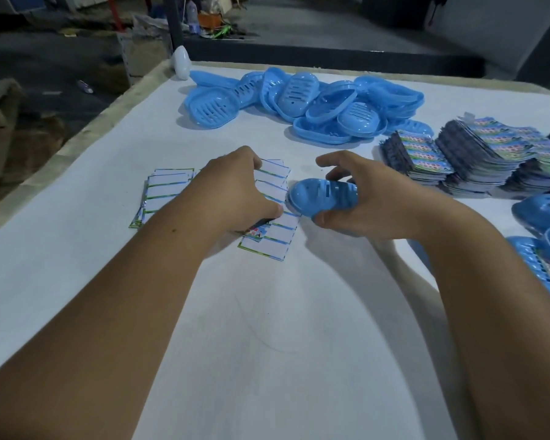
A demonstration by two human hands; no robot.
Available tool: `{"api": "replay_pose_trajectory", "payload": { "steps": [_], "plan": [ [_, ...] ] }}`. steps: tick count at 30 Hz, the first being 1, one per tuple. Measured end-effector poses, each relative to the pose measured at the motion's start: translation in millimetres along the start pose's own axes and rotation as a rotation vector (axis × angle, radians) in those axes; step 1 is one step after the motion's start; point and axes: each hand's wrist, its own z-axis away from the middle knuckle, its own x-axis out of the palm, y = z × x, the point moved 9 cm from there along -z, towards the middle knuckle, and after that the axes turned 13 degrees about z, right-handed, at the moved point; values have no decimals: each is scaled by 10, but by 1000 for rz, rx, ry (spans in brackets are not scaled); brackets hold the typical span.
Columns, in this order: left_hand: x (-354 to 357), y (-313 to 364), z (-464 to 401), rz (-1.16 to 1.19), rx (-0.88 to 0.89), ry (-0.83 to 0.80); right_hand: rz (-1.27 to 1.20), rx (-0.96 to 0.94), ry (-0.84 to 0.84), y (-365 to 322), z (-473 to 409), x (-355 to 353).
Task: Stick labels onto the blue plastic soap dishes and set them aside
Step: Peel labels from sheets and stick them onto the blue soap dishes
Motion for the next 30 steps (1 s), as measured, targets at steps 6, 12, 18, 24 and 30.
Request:
{"api": "replay_pose_trajectory", "payload": {
  "steps": [6,12,18,24,30],
  "plan": [
    [-85,-59,-21,127,-56,25,8,12,-13,-33,8,22],
    [-301,0,-4,281,31,216,0,12,-4,-83,6,24],
    [-491,141,94,511,157,367,-18,2,2,-134,6,40],
    [-395,221,117,874,151,265,-379,-1,185,-219,-1,-136],
    [-276,233,94,901,132,207,-592,31,302,-109,-2,-266]
  ]
}}
